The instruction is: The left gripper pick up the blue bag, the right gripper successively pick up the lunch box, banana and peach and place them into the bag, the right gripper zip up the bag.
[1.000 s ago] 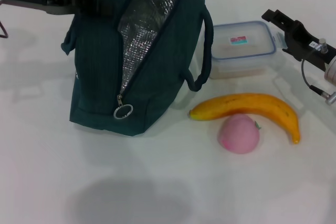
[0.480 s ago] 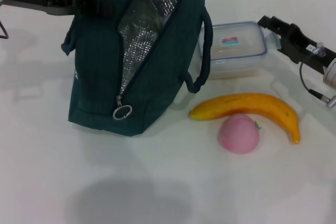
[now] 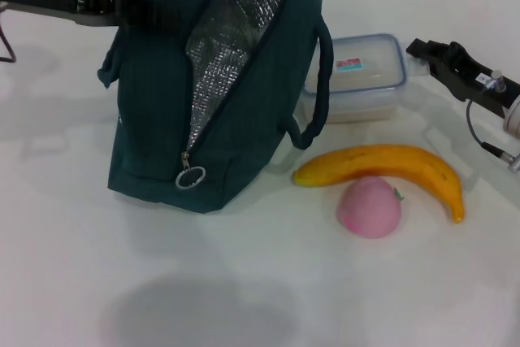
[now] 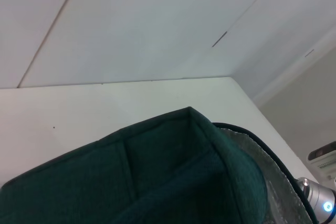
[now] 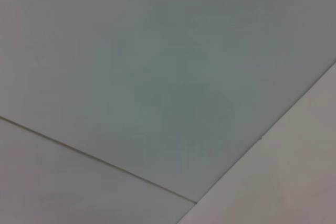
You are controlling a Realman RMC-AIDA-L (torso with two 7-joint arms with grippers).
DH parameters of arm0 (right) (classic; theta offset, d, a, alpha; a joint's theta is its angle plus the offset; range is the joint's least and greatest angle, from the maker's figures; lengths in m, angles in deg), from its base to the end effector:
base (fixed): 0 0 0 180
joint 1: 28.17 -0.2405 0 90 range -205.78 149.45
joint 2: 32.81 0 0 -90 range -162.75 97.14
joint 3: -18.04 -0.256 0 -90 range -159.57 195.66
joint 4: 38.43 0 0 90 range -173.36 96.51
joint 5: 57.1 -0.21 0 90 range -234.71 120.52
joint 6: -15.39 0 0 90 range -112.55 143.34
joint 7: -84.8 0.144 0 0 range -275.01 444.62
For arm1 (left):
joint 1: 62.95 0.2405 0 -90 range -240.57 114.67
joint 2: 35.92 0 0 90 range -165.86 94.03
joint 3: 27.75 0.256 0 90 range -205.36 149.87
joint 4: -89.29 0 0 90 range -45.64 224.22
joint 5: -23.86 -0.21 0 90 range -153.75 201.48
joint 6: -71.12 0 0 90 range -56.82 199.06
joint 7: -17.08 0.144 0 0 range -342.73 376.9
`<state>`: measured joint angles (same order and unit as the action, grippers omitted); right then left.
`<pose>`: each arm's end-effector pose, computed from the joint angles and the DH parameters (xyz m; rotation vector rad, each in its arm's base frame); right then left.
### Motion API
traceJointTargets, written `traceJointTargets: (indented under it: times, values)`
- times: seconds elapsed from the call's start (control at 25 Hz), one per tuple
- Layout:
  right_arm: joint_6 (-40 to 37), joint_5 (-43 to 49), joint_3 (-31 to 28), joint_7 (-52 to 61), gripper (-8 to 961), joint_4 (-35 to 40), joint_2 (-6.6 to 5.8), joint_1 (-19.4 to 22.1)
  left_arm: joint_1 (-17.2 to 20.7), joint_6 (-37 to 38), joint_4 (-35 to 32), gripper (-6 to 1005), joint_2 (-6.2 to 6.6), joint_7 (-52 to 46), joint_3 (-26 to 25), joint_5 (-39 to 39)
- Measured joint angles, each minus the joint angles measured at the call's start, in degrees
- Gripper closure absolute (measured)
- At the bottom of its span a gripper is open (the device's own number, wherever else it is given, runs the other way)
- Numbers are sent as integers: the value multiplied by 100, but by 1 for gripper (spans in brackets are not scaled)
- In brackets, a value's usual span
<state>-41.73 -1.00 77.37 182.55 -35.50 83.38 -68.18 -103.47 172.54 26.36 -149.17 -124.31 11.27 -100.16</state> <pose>0.2780 0.3924 -0.0379 -1.7242 1.7128 1.1844 -0.1823 0.3795 0.1011 -2.5833 -1.3925 -0.4963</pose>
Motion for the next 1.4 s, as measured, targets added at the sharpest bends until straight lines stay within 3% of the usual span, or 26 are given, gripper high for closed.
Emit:
traceJointTargets:
  times: [0.24, 0.44, 1.4]
  values:
    - [-13, -2, 9, -78, 821, -6, 1, 5, 8, 0, 9, 963, -5, 37, 2, 8]
    - [-106, -28, 5, -161, 866, -10, 0, 41, 9, 0, 10, 963, -13, 53, 1, 15]
    - [-2034, -1269, -64, -582, 868, 138, -15, 1033, 0, -10, 259, 963, 22, 46, 0, 19]
